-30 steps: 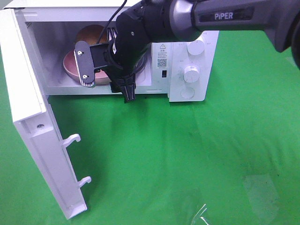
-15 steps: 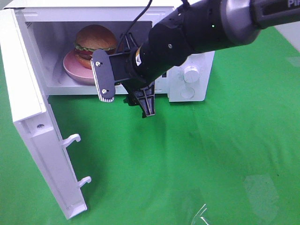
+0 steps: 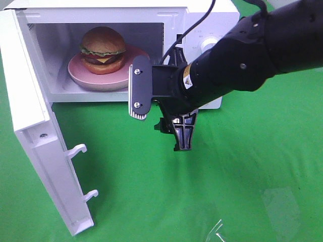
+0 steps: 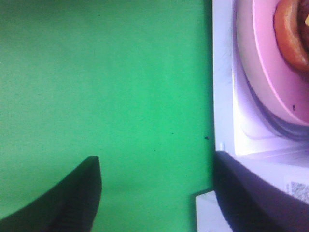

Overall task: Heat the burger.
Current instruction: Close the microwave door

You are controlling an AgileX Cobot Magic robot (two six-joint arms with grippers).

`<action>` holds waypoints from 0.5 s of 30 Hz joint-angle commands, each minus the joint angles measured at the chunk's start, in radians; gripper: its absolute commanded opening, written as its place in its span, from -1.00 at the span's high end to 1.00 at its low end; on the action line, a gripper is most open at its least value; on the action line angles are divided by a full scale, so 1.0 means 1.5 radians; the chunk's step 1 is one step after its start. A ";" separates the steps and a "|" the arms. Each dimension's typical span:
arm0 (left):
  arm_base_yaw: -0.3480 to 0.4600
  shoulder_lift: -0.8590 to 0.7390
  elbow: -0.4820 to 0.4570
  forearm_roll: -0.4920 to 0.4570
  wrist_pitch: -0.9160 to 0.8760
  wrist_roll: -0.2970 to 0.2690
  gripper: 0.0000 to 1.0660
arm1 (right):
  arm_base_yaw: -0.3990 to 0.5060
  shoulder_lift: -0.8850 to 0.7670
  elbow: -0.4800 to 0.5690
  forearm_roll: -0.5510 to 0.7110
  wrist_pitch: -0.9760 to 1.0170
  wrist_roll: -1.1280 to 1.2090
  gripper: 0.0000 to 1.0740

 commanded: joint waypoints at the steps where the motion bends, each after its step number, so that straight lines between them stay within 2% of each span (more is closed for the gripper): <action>1: -0.001 -0.009 0.001 -0.004 -0.005 -0.001 -0.83 | 0.000 -0.035 0.031 0.002 -0.003 0.057 -0.27; 9: -0.001 -0.009 0.001 -0.004 -0.005 -0.001 -0.83 | 0.000 -0.133 0.132 0.008 0.005 0.219 -0.27; 11: -0.001 -0.009 0.001 -0.004 -0.005 -0.001 -0.83 | 0.000 -0.185 0.168 0.044 0.019 0.307 -0.27; 15: -0.001 -0.009 0.001 -0.004 -0.005 -0.001 -0.83 | 0.000 -0.221 0.181 0.077 0.061 0.373 -0.27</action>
